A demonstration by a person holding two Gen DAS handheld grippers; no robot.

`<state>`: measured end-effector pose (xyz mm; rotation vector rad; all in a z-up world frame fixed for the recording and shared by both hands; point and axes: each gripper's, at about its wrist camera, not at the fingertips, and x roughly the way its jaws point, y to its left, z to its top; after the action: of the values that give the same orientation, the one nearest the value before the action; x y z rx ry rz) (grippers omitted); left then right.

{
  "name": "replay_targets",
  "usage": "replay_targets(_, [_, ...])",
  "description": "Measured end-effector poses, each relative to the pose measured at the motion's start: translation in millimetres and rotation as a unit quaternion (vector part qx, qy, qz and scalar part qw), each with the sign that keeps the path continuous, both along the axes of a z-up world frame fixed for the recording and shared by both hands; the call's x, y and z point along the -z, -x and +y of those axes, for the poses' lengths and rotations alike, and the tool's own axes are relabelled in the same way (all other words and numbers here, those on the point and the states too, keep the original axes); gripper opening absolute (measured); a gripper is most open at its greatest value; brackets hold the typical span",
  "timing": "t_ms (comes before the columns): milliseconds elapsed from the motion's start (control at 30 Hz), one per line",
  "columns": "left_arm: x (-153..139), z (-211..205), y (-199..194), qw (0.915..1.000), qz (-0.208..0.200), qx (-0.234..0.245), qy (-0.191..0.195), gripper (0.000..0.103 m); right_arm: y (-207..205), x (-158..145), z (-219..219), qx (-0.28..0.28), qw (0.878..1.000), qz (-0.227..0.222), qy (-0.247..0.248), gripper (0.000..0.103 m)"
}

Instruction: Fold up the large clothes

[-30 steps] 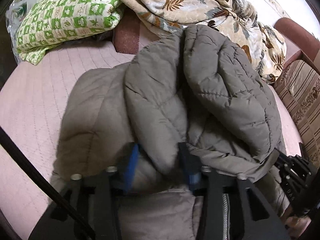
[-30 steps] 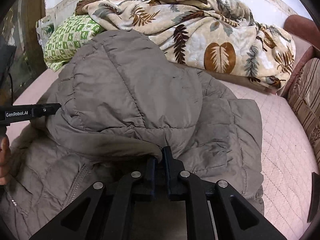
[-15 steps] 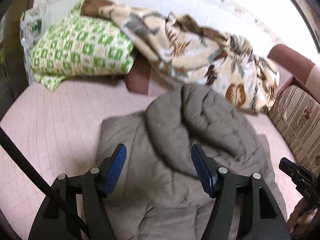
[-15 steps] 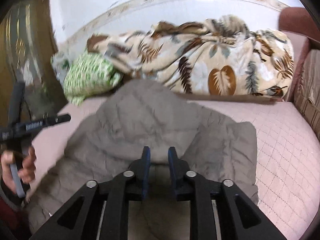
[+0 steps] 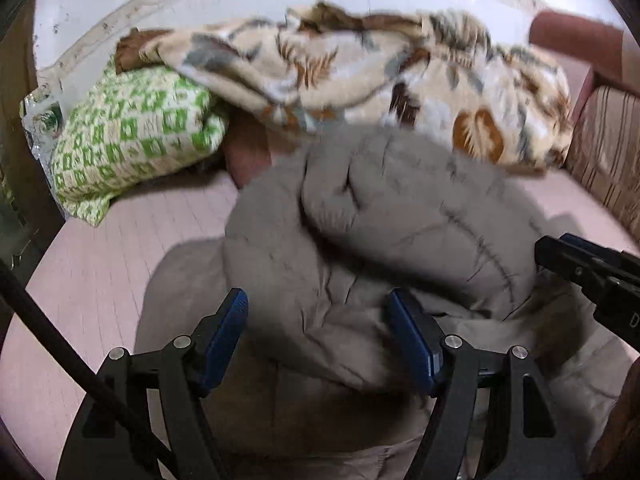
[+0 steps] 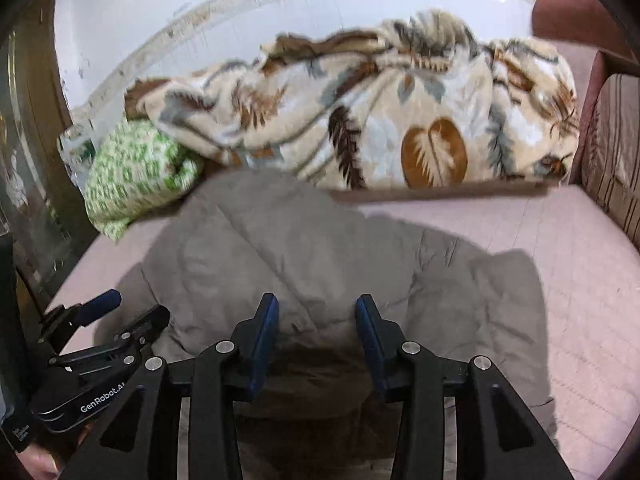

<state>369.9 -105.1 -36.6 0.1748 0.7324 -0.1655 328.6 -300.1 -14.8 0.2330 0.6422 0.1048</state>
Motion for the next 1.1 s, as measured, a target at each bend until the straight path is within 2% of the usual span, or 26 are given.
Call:
replay_targets(133, [24.7, 3.6, -11.8, 0.9984, 0.056, -0.011, -0.006, 0.079, -12.2, 28.1, 10.3, -0.010, 0.998, 0.051, 0.023, 0.045])
replay_targets(200, [30.6, 4.0, -12.3, 0.9980, 0.061, -0.010, -0.009, 0.081, -17.6, 42.7, 14.9, -0.010, 0.997, 0.072, 0.038, 0.045])
replay_targets(300, [32.1, 2.0, -10.6, 0.9981, 0.057, -0.006, -0.020, 0.082, -18.7, 50.3, 21.1, -0.012, 0.995, 0.076, 0.061, 0.046])
replay_targets(500, [16.6, 5.5, -2.1, 0.9989, 0.047, 0.001, -0.004, 0.081, -9.0, 38.8, 12.8, -0.013, 0.997, 0.067, 0.043, 0.046])
replay_targets(667, [-12.5, 8.6, 12.7, 0.9997, 0.009, 0.015, 0.017, 0.081, 8.9, 7.3, 5.0, -0.008, 1.000, 0.019, 0.005, 0.053])
replay_targets(767, [-14.4, 6.1, 15.6, 0.9993, 0.013, 0.028, 0.023, 0.081, 15.9, -4.4, 11.0, -0.024, 1.000, 0.002, -0.003, 0.057])
replay_targets(833, [-8.9, 2.3, 14.7, 0.9993, 0.019, 0.031, 0.013, 0.081, 16.2, -5.1, 17.8, -0.035, 0.999, 0.003, -0.004, 0.057])
replay_targets(967, [5.6, 0.1, 7.1, 0.9990, 0.042, 0.018, -0.002, 0.081, 8.6, 12.7, 27.4, -0.039, 0.999, 0.033, 0.018, 0.057])
replay_targets(1100, [19.9, 4.9, -1.7, 0.9969, 0.077, 0.010, 0.012, 0.081, -2.1, 40.1, 27.2, -0.049, 0.995, 0.086, 0.021, 0.058])
